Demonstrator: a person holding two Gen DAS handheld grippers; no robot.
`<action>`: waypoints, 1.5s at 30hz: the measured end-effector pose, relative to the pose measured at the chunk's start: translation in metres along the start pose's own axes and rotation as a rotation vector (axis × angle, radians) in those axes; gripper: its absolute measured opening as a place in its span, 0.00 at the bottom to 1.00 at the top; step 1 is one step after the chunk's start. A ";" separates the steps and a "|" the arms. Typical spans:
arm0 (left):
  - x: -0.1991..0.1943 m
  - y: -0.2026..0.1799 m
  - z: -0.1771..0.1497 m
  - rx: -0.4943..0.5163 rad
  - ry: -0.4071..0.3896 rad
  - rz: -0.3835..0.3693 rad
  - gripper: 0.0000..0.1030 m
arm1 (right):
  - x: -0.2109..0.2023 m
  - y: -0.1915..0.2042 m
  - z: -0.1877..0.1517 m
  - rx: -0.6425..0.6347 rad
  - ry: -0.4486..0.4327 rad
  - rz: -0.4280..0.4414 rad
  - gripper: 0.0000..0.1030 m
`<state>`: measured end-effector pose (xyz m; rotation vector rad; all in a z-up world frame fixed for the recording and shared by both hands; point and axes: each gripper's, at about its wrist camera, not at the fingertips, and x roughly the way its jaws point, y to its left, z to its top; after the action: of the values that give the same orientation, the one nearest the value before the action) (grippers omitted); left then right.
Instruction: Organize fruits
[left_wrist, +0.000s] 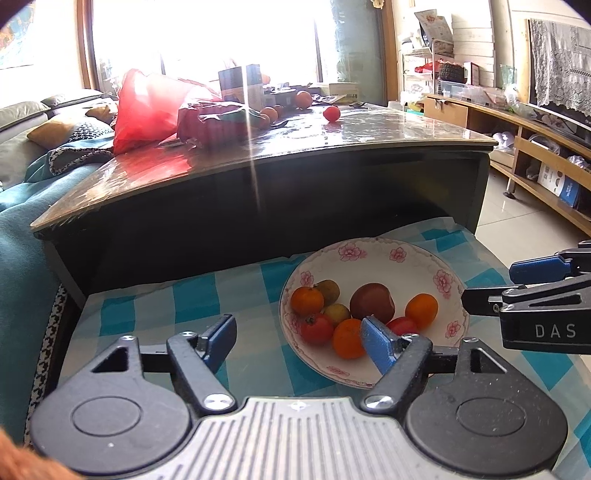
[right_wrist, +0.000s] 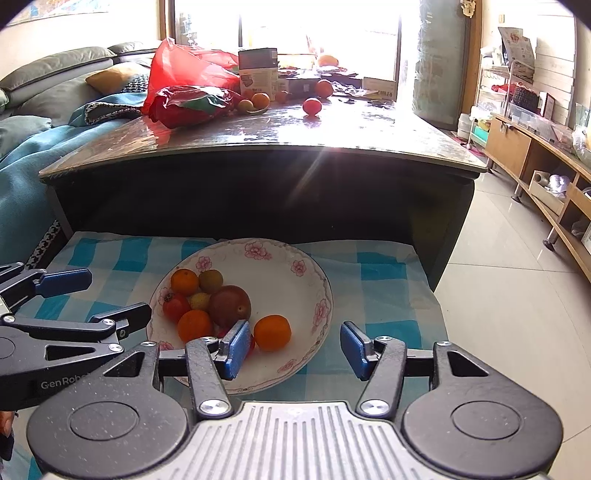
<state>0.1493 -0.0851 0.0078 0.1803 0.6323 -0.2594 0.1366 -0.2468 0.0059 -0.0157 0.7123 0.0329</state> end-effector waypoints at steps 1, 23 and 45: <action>-0.002 0.000 -0.001 0.000 -0.003 0.000 0.83 | -0.002 0.001 -0.001 -0.002 0.000 -0.001 0.48; -0.058 -0.003 -0.015 -0.094 -0.061 0.050 1.00 | -0.050 0.001 -0.025 0.078 -0.029 0.005 0.52; -0.105 -0.007 -0.051 -0.111 -0.063 0.069 1.00 | -0.098 0.006 -0.059 0.121 -0.041 0.015 0.53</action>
<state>0.0375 -0.0599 0.0305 0.0870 0.5750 -0.1626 0.0236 -0.2449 0.0256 0.1057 0.6727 0.0045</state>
